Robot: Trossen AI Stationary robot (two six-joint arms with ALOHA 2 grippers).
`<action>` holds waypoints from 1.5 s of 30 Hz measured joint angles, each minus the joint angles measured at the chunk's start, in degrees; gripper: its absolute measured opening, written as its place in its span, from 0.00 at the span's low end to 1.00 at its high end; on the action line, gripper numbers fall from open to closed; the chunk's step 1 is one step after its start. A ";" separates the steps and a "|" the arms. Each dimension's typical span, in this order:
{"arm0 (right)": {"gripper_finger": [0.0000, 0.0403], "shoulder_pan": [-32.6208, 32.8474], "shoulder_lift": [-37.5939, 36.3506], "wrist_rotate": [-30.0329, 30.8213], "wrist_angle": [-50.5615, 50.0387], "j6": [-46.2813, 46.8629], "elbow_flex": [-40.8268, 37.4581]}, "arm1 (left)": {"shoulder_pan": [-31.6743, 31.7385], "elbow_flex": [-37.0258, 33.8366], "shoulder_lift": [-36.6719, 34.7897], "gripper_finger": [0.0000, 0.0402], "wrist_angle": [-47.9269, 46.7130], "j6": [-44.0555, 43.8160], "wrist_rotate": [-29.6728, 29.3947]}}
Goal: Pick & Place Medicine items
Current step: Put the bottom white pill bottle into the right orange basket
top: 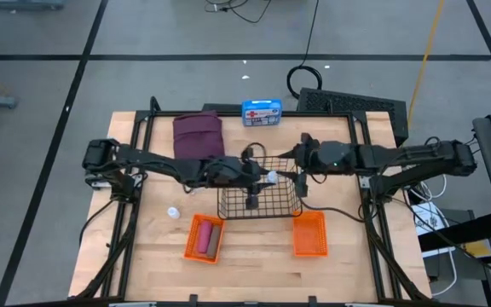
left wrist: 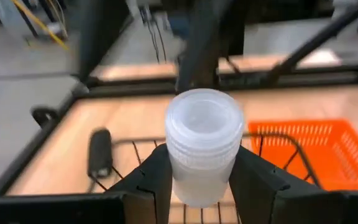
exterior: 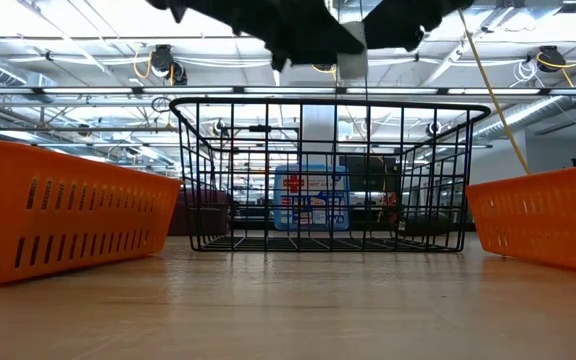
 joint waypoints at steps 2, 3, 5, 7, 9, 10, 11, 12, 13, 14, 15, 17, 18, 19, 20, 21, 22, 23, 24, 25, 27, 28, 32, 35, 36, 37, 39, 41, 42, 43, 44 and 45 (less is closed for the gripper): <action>0.56 0.00 2.29 -0.17 -5.33 0.05 4.69 | 0.14 2.36 2.04 0.33 -3.11 -0.09 -0.04; 0.57 0.01 3.37 -0.20 -8.17 0.06 6.72 | 0.17 3.75 3.06 0.33 -4.44 -0.09 -0.19; 0.58 0.17 5.70 -0.60 -13.39 0.09 10.00 | 0.22 6.26 4.92 0.33 -6.91 -0.08 -0.31; 0.60 0.24 7.86 -3.66 -16.17 0.20 12.59 | 0.20 8.44 6.83 0.33 -9.25 0.04 -0.32; 0.61 0.22 9.65 -7.89 -19.56 0.29 14.27 | 0.20 9.92 8.26 0.33 -11.14 0.13 -0.32; 0.61 0.24 10.29 -9.65 -20.13 0.21 15.01 | 0.20 10.52 8.57 0.33 -12.39 0.13 -0.32; 0.61 0.28 10.80 -10.96 -20.69 0.20 15.40 | 0.20 10.97 8.91 0.33 -12.85 0.15 -0.34; 0.60 0.42 11.27 -11.84 -21.82 0.20 15.58 | 0.20 11.37 9.18 0.33 -12.71 0.17 -0.34; 0.60 0.54 11.62 -12.20 -22.71 0.22 15.56 | 0.20 11.45 9.19 0.33 -12.74 0.15 -0.36; 0.59 0.57 11.96 -12.22 -23.12 0.16 15.56 | 0.20 11.44 9.20 0.33 -13.20 0.18 -0.36; 0.59 0.57 12.36 -12.20 -23.69 0.15 15.56 | 0.20 11.43 9.27 0.33 -13.21 0.19 -0.36; 0.57 0.55 13.01 -12.14 -25.86 0.17 15.56 | 0.20 11.43 9.30 0.33 -13.35 0.39 -0.36; 0.56 0.52 13.33 -12.12 -26.21 0.13 15.56 | 0.20 11.42 9.30 0.33 -13.38 0.37 -0.36; 0.56 0.52 13.64 -12.09 -26.22 0.11 15.58 | 0.20 11.41 9.30 0.33 -13.27 0.39 -0.37; 0.55 0.52 13.89 -12.02 -26.51 0.11 15.58 | 0.20 11.41 9.30 0.33 -13.26 0.43 -0.38; 0.55 0.54 14.12 -11.90 -26.84 0.05 15.58 | 0.20 11.40 9.30 0.33 -13.26 0.53 -0.32; 0.54 0.54 14.37 -11.84 -26.75 0.05 15.58 | 0.20 11.39 9.30 0.33 -13.28 0.57 -0.36; 0.53 0.52 14.56 -11.86 -26.66 0.04 15.58 | 0.19 11.37 9.30 0.33 -13.32 0.57 -0.36; 0.53 0.53 14.62 -11.64 -26.75 -0.05 15.58 | 0.16 11.37 9.30 0.33 -13.40 0.51 -0.38; 0.52 0.55 14.62 -10.93 -27.01 -0.24 15.58 | 0.16 11.37 9.30 0.33 -13.50 0.49 -0.38; 0.49 0.55 14.60 -8.94 -27.51 -0.84 15.58 | 0.18 11.37 9.30 0.33 -13.50 0.47 -0.38; 0.47 0.55 14.60 -8.05 -27.77 -0.96 15.58 | 0.18 11.37 9.30 0.33 -13.48 0.42 -0.39; 0.36 0.55 14.60 -7.55 -27.84 -1.17 15.56 | 0.23 11.37 9.30 0.33 -13.43 0.38 -0.59; 0.31 0.55 14.60 -7.57 -27.82 -2.01 15.56 | 0.22 11.37 9.30 0.33 -13.45 0.34 -0.56; 0.31 0.55 14.60 -7.57 -27.73 -2.26 15.56 | 0.21 11.34 9.30 0.34 -13.45 0.33 -0.52; 0.31 0.55 14.60 -7.54 -27.61 -2.59 15.56 | 0.20 11.34 9.29 0.35 -13.38 0.31 -0.38; 0.31 0.55 14.60 -7.43 -27.39 -3.30 15.56 | 0.20 11.34 9.28 0.40 -13.26 -0.04 -0.42; 0.31 0.55 14.22 -6.24 -27.39 -3.58 15.55 | 0.16 11.34 8.79 0.46 -13.53 -0.74 -0.49; 0.31 0.57 13.82 -5.47 -27.40 -3.67 15.53 | 0.18 11.30 7.95 0.50 -14.61 -1.14 -0.46; 0.31 0.55 13.25 -4.85 -27.38 -3.70 15.52 | 0.22 11.28 7.12 0.53 -15.64 -1.43 -0.41; 0.31 0.55 12.56 -4.62 -27.45 -3.67 15.52 | 0.20 11.30 5.93 0.57 -16.46 -1.66 -0.39; 0.31 0.55 11.66 -4.41 -28.03 -3.58 15.52 | 0.16 11.30 4.73 0.59 -17.90 -1.89 -0.23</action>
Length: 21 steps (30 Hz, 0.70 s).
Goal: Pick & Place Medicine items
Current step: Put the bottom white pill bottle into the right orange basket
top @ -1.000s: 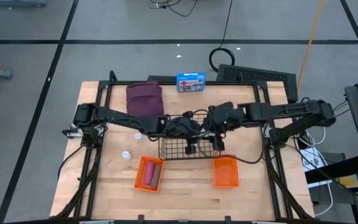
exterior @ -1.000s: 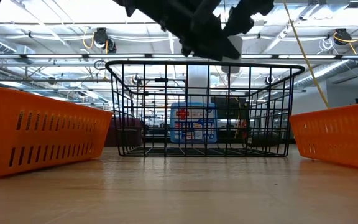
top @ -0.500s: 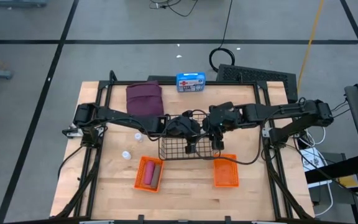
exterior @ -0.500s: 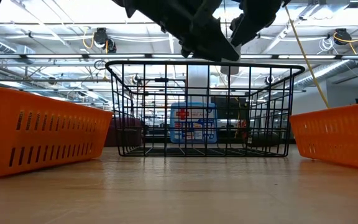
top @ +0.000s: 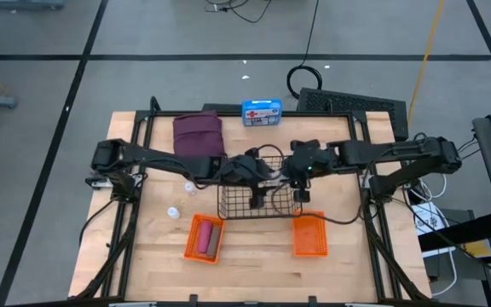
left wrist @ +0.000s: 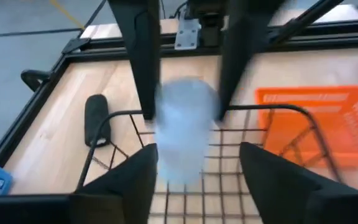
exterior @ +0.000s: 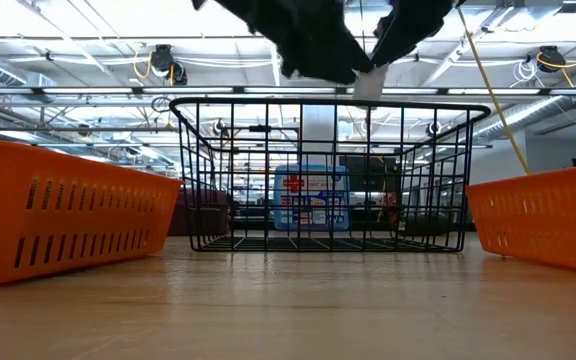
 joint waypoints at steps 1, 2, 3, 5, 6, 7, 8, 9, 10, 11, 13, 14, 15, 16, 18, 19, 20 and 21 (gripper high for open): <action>0.31 0.04 -0.84 -0.01 -0.54 0.22 -0.02 | -0.05 0.00 -0.99 0.62 -1.13 -0.35 0.16; 0.31 0.25 -1.59 -0.01 -0.43 0.59 -0.02 | -0.05 0.00 -2.08 0.64 -2.10 -0.71 0.23; 0.31 0.60 -2.45 -0.01 -0.42 0.97 -0.02 | -0.09 0.00 -3.02 0.66 -3.32 -0.76 0.37; 0.31 1.87 -4.01 -0.20 -2.22 2.38 -0.02 | -0.04 -0.28 -5.01 0.69 -4.70 -0.03 0.97; 0.31 2.75 -4.92 -0.45 -3.13 3.27 -0.02 | -0.04 -0.71 -6.04 0.71 -5.30 0.94 1.65; 0.31 3.88 -5.61 -1.06 -4.33 4.47 -0.02 | 0.02 -1.24 -7.16 0.72 -5.42 1.54 2.16; 0.31 4.95 -6.30 -1.69 -5.66 5.81 -0.02 | 0.02 -1.93 -8.27 0.73 -5.32 1.78 2.70; 0.31 6.36 -6.96 -1.87 -6.91 7.30 -0.02 | 0.15 -2.77 -9.14 0.74 -4.79 1.74 2.95; 0.31 8.17 -7.51 -1.74 -8.05 9.00 -0.03 | 0.34 -3.76 -10.16 0.75 -4.04 1.44 2.99; 0.31 10.01 -8.02 -1.77 -8.72 10.75 -0.24 | 0.51 -4.92 -11.25 0.75 -3.67 1.00 3.19; 0.31 14.00 -8.97 -1.93 -9.93 14.34 -1.23 | 1.18 -7.56 -13.44 0.77 -1.96 0.04 3.19; 0.31 15.97 -9.34 -1.99 -10.57 16.40 -1.79 | 1.55 -8.99 -14.48 0.77 -0.31 -0.45 3.05; 0.31 17.93 -9.47 -2.07 -11.14 18.77 -2.38 | 1.95 -10.50 -15.61 0.77 1.02 -1.08 2.94; 0.31 19.76 -9.52 -1.93 -11.52 20.95 -3.11 | 2.29 -12.05 -16.68 0.78 2.37 -1.82 2.86; 0.31 23.25 -9.48 -1.83 -11.86 25.06 -4.99 | 2.87 -14.35 -17.73 0.78 5.97 -3.64 2.88; 0.31 24.83 -9.44 -1.73 -11.62 26.95 -6.22 | 3.06 -15.33 -18.18 0.77 7.04 -4.57 2.88; 0.31 26.20 -9.39 -1.69 -10.67 28.54 -7.68 | 3.17 -16.15 -18.47 0.77 7.74 -5.35 2.86; 0.31 27.35 -9.39 -1.69 -8.91 29.68 -9.38 | 3.17 -16.61 -18.52 0.77 8.97 -5.85 2.88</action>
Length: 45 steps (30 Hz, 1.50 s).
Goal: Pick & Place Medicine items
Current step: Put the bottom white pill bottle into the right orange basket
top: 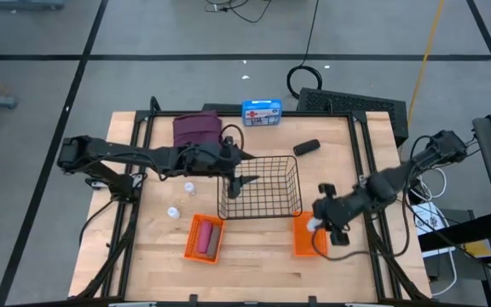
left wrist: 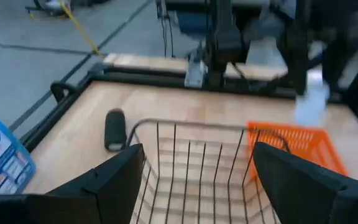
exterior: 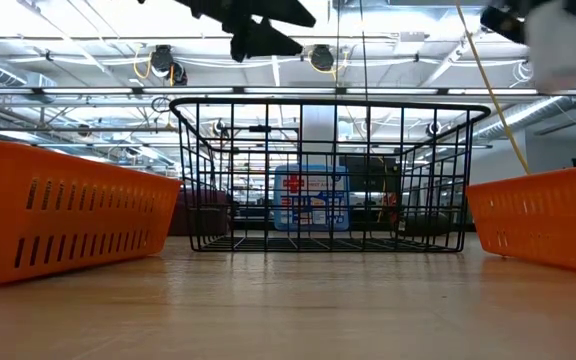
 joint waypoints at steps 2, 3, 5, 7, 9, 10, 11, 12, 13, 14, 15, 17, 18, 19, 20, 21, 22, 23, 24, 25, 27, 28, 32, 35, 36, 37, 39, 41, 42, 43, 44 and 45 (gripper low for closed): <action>0.31 1.78 0.09 -0.04 3.18 1.97 -3.49 | 0.00 -0.36 0.02 0.77 1.64 -0.10 -0.01; 0.31 2.47 0.09 0.03 4.33 2.83 -5.28 | 0.00 -0.39 0.02 0.77 1.83 -0.11 -0.01; 0.31 3.30 0.11 0.42 6.70 4.03 -8.43 | 0.00 -0.39 0.22 0.78 2.70 -0.20 -0.01; 0.31 3.59 0.06 1.52 8.29 5.22 -11.19 | -0.02 -0.39 0.35 0.79 3.47 -0.79 -0.01; 0.31 3.58 0.07 1.69 8.73 6.32 -13.60 | -0.07 -0.39 0.35 0.79 4.06 -1.51 -0.01; 0.31 3.48 0.07 1.78 9.29 6.73 -14.73 | -0.07 -0.39 0.35 0.79 4.40 -1.75 -0.01; 0.31 3.33 0.07 1.87 10.24 6.90 -15.84 | -0.11 -0.39 0.35 0.78 4.62 -2.08 -0.01; 0.31 3.16 0.07 1.89 11.07 6.88 -16.86 | -0.17 -0.39 0.35 0.78 4.61 -2.55 -0.01; 0.31 2.89 0.04 1.88 11.80 6.85 -17.83 | -0.17 -0.39 0.35 0.77 4.53 -2.89 -0.01; 0.31 2.70 0.06 1.85 12.67 6.82 -18.77 | -0.23 -0.39 0.35 0.77 4.50 -2.95 -0.01; 0.31 2.48 0.07 1.77 13.92 6.65 -19.75 | -0.27 -0.39 0.35 0.77 4.50 -3.06 -0.01; 0.31 2.10 0.07 1.74 16.43 5.77 -21.34 | -0.28 -0.39 0.35 0.76 4.52 -3.09 0.01; 0.31 2.09 0.07 1.80 17.13 5.31 -21.90 | -0.28 -0.39 0.35 0.76 4.50 -3.08 0.01; 0.31 2.09 0.07 1.98 17.33 4.91 -22.23 | -0.28 -0.39 0.35 0.76 4.50 -3.06 0.01; 0.31 2.09 0.07 2.77 17.31 4.45 -22.37 | -0.28 -0.39 0.35 0.76 4.50 -3.06 0.00; 0.31 2.09 0.07 3.40 17.33 3.95 -22.46 | -0.28 -0.39 0.35 0.77 4.50 -3.06 -0.01; 0.31 2.11 0.04 4.21 17.35 3.83 -22.52 | -0.28 -0.39 0.35 0.77 4.50 -3.06 -0.01; 0.31 2.09 0.04 4.70 17.25 3.70 -22.53 | -0.28 -0.39 0.35 0.78 4.50 -3.04 -0.01; 0.31 2.09 0.04 4.72 17.03 3.69 -22.53 | -0.28 -0.39 0.35 0.78 4.49 -3.03 -0.01; 0.31 2.09 0.04 4.77 16.93 3.64 -22.54 | -0.28 -0.39 0.35 0.79 4.48 -3.04 -0.01; 0.31 2.09 0.27 4.76 17.03 3.45 -22.55 | -0.28 -0.39 0.35 0.79 4.48 -3.02 -0.01; 0.31 2.09 0.33 4.71 16.96 3.45 -22.55 | -0.28 -0.39 0.35 0.79 4.48 -3.02 -0.01; 0.31 2.09 0.31 4.74 19.66 3.61 -24.34 | -0.28 -0.39 0.35 0.77 4.46 -3.43 -0.01; 0.31 2.09 0.31 4.66 21.52 3.84 -26.34 | -0.28 -0.39 0.35 0.76 4.44 -3.96 -0.01; 0.31 2.09 0.31 4.67 21.99 3.90 -26.58 | -0.28 -0.39 0.35 0.76 4.44 -3.96 -0.01; 0.31 2.09 0.28 4.65 22.19 3.89 -26.74 | -0.28 -0.39 0.35 0.75 4.44 -3.96 -0.01; 0.31 2.09 0.26 4.66 22.31 3.87 -26.81 | -0.28 -0.39 0.35 0.76 4.42 -3.96 -0.01; 0.31 2.09 0.26 4.60 22.60 3.82 -26.81 | -0.28 -0.39 0.35 0.77 4.42 -3.96 -0.01; 0.31 2.09 0.26 4.58 22.74 3.79 -26.83 | -0.28 -0.39 0.35 0.77 4.42 -3.96 -0.01; 0.31 2.09 0.26 4.54 22.86 3.77 -26.83 | -0.28 -0.39 0.35 0.78 4.42 -3.98 -0.01; 0.32 2.09 0.26 4.50 22.88 3.73 -26.85 | -0.28 -0.39 0.37 0.78 4.42 -3.98 -0.01; 0.35 2.09 0.28 4.46 22.87 3.73 -26.86 | -0.28 -0.39 0.37 0.79 4.40 -3.98 -0.01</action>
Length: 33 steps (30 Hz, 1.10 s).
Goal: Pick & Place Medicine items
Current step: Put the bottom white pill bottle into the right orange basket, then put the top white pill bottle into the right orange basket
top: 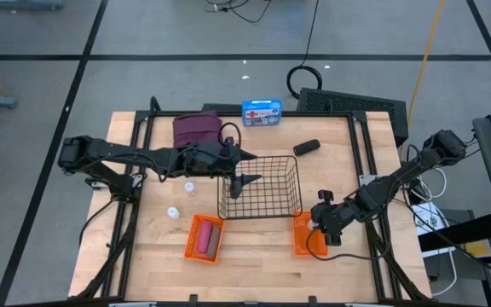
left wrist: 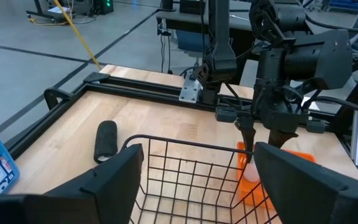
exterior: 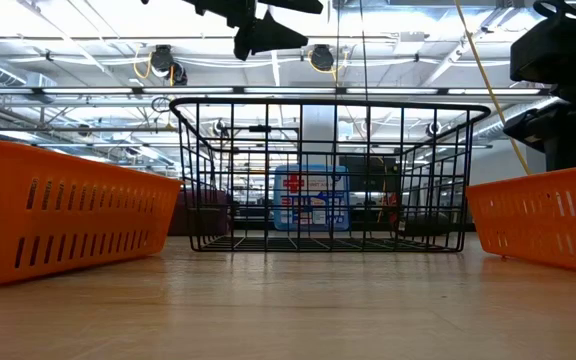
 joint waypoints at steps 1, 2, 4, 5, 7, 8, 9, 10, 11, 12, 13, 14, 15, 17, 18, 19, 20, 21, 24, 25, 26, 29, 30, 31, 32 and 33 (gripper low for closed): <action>0.40 0.00 0.00 -0.01 -0.03 0.00 0.00 | 0.00 0.00 0.00 0.79 0.00 -0.04 0.00; 0.45 0.00 0.00 -0.03 -0.05 0.00 0.00 | 0.00 0.00 0.00 0.79 0.00 -0.16 0.00; 0.54 0.00 0.02 -0.03 -0.07 0.02 0.00 | 0.00 0.00 0.00 0.79 -0.02 -0.35 0.02; 0.58 0.00 0.02 -0.03 -0.10 0.00 0.00 | 0.00 0.00 0.00 0.79 -0.02 -0.30 0.04; 0.65 0.00 -0.27 -0.06 -0.32 0.00 0.00 | 0.00 0.00 0.00 0.80 -0.02 -0.15 0.04; 0.67 0.00 -0.51 -0.15 -0.47 0.12 0.00 | -0.02 0.00 0.00 0.80 -0.02 0.07 0.04; 0.69 0.00 -0.97 -0.20 -0.71 0.22 0.00 | 0.00 0.00 0.00 0.79 -0.02 0.31 0.04; 0.70 0.00 -1.61 -0.22 -0.99 0.38 -0.02 | -0.02 0.00 0.00 0.80 -0.02 0.56 0.04; 0.71 0.00 -2.46 -0.24 -1.35 0.71 -0.02 | -0.12 0.00 0.00 0.80 -0.02 0.93 0.07; 0.72 0.00 -3.42 -0.26 -1.55 1.36 -0.02 | -0.28 0.00 0.00 0.80 -0.04 1.16 0.07; 0.72 0.00 -4.60 -0.28 -1.82 2.07 -0.02 | -0.39 0.00 -0.20 0.80 -0.40 1.16 0.07; 0.72 0.00 -5.84 -0.27 -2.22 2.87 -0.02 | -0.63 0.00 -0.79 0.80 -1.85 1.16 0.06; 0.72 0.00 -7.23 -0.29 -2.54 3.59 -0.04 | -0.94 0.00 -1.45 0.80 -3.52 1.17 0.07; 0.71 0.00 -10.24 -0.51 -2.65 4.94 -0.04 | -1.76 0.00 -3.48 0.80 -7.02 1.18 0.02; 0.71 0.00 -11.86 -0.47 -2.72 5.29 -0.04 | -2.28 0.00 -4.51 0.79 -9.28 1.16 -0.25; 0.70 0.00 -13.46 -0.42 -2.60 5.32 -0.04 | -2.93 0.00 -5.54 0.79 -10.80 1.11 -0.90; 0.70 0.00 -15.08 -0.18 -2.46 5.21 -0.04 | -3.68 0.00 -6.69 0.79 -12.72 1.05 -1.98; 0.69 0.00 -16.57 -0.09 -2.45 4.64 -0.04 | -4.51 0.00 -7.69 0.78 -14.73 0.90 -3.62; 0.68 0.00 -20.85 1.87 -1.69 1.91 -0.04 | -7.50 0.00 -10.77 0.78 -20.26 -0.72 -11.18; 0.68 0.00 -22.14 3.03 -1.29 0.91 -0.04 | -8.72 0.00 -11.84 0.78 -22.57 -1.71 -14.19; 0.68 0.00 -23.36 4.31 -0.80 -0.33 -0.04 | -9.92 0.00 -12.59 0.78 -24.35 -2.99 -17.52; 0.67 0.00 -26.52 8.08 1.26 -4.78 -0.04 | -13.93 -1.29 -14.78 0.79 -28.09 -7.78 -28.06; 0.67 0.00 -27.40 9.35 2.24 -6.72 -0.04 | -15.34 -2.75 -15.83 0.80 -28.23 -8.97 -31.05; 0.67 0.00 -28.18 10.73 2.95 -8.80 -0.04 | -16.73 -4.42 -16.91 0.80 -27.94 -9.98 -33.42; 0.67 0.00 -28.81 12.28 3.82 -10.93 -0.04 | -17.91 -6.45 -18.27 0.80 -27.23 -11.30 -35.51; 0.67 0.00 -29.36 13.92 5.01 -13.14 -0.04 | -18.95 -8.72 -19.72 0.80 -26.78 -13.03 -37.24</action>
